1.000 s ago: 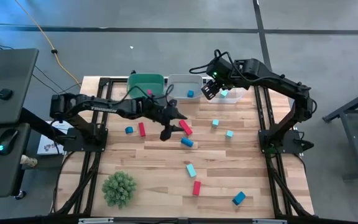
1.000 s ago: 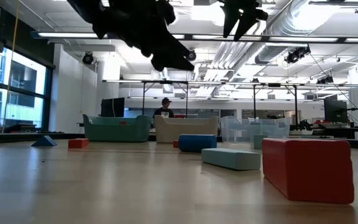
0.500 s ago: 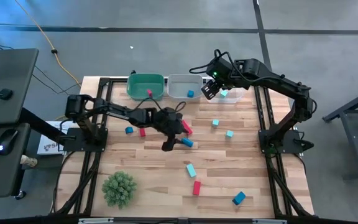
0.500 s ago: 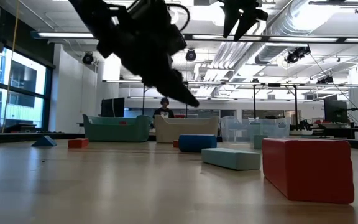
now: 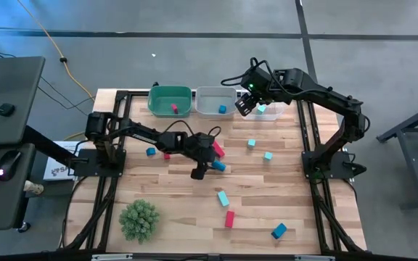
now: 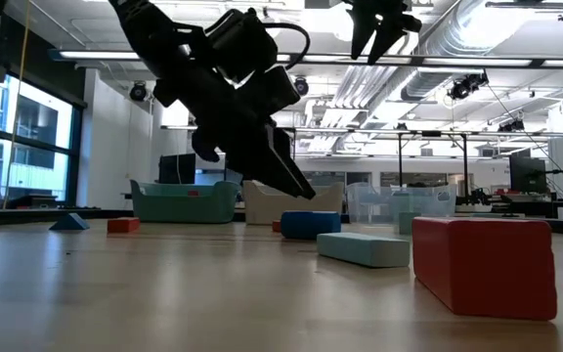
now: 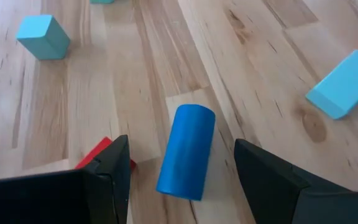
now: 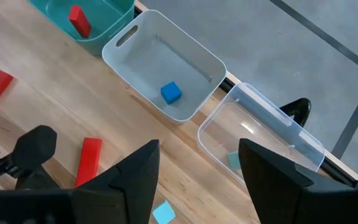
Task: Sort & place blocks by color
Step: Put the blue block into the gray bin
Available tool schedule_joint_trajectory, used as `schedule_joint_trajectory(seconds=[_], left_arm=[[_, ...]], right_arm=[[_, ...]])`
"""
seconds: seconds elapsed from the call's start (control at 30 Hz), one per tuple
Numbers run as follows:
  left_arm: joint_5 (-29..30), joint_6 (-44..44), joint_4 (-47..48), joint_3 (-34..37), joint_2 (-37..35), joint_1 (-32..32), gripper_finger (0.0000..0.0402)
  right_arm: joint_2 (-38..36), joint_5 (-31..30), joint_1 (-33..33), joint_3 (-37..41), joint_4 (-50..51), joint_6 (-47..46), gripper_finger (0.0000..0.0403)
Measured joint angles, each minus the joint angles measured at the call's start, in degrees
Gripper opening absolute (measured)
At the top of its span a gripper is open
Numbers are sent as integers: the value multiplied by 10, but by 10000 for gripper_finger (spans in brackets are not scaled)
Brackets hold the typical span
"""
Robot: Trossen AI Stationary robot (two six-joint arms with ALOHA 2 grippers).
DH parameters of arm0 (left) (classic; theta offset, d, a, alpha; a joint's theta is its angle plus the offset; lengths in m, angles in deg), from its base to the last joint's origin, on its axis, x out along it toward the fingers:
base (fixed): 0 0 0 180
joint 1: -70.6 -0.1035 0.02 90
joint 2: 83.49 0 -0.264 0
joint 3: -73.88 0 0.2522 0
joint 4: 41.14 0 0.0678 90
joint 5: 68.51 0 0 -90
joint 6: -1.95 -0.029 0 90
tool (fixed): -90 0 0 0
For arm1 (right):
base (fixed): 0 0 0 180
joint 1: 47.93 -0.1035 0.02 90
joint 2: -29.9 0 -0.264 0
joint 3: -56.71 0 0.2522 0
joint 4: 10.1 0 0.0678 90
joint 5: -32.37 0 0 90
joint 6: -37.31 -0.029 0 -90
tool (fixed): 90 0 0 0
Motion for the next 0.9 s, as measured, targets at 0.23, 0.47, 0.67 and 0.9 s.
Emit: schedule_joint_trajectory(seconds=[0.23,0.47,0.67,0.9], left_arm=[[15,-12,10,0,13,0,207],[24,-12,6,0,27,0,206],[23,-12,5,0,30,0,207],[22,-5,5,-7,49,4,206]], right_arm=[[0,0,0,0,0,0,209],[0,0,0,0,0,0,209],[0,0,0,0,0,0,209],[0,1,0,0,0,-2,209]])
